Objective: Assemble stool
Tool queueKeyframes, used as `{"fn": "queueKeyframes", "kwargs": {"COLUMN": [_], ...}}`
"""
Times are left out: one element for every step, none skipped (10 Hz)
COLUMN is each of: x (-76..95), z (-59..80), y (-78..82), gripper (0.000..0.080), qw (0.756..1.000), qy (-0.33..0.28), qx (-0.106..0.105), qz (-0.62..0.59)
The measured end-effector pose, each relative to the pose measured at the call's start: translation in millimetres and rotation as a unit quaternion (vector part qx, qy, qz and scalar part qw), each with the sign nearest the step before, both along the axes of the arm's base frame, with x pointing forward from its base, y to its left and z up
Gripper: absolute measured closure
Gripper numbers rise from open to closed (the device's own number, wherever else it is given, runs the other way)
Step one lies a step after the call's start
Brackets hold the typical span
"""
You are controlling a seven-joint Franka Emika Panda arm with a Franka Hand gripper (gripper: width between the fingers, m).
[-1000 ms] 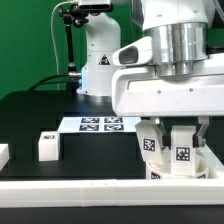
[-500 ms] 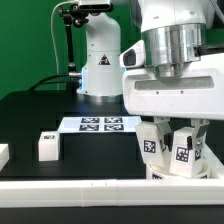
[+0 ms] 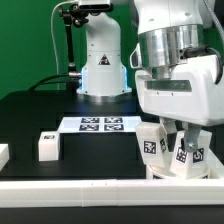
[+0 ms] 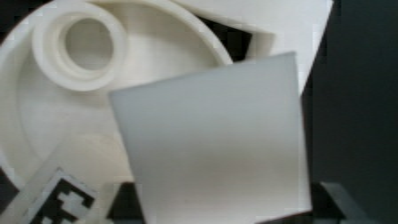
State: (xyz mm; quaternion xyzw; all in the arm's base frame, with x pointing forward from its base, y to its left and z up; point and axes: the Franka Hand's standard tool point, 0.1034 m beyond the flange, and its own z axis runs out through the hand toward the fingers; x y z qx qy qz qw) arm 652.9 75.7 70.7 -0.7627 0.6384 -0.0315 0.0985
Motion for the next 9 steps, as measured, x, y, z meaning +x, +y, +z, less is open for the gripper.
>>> {"fn": "queueKeyframes", "kwargs": {"x": [-0.2, -0.2, -0.3, -0.4, -0.5, -0.6, -1.0, -2.6, -2.7], "z": [-0.1, -0.2, -0.2, -0.1, -0.4, -0.3, -0.4, -0.9, -1.0], "y": [0.1, 0.3, 0.9, 2.6, 3.0, 3.3, 3.2, 3.4, 4.1], "gripper": [0.0456, 0.0456, 0.0456, 0.0456, 0.0456, 0.0456, 0.0456, 0.0456, 0.0456], "qw": [0.999, 0.998, 0.997, 0.993, 0.991, 0.988, 0.986, 0.982, 0.980], "qy": [0.003, 0.006, 0.008, 0.012, 0.013, 0.016, 0.019, 0.031, 0.031], "qx": [0.008, 0.014, 0.021, 0.030, 0.033, 0.037, 0.039, 0.045, 0.047], "qz": [-0.032, -0.056, -0.079, -0.118, -0.128, -0.150, -0.159, -0.182, -0.192]}}
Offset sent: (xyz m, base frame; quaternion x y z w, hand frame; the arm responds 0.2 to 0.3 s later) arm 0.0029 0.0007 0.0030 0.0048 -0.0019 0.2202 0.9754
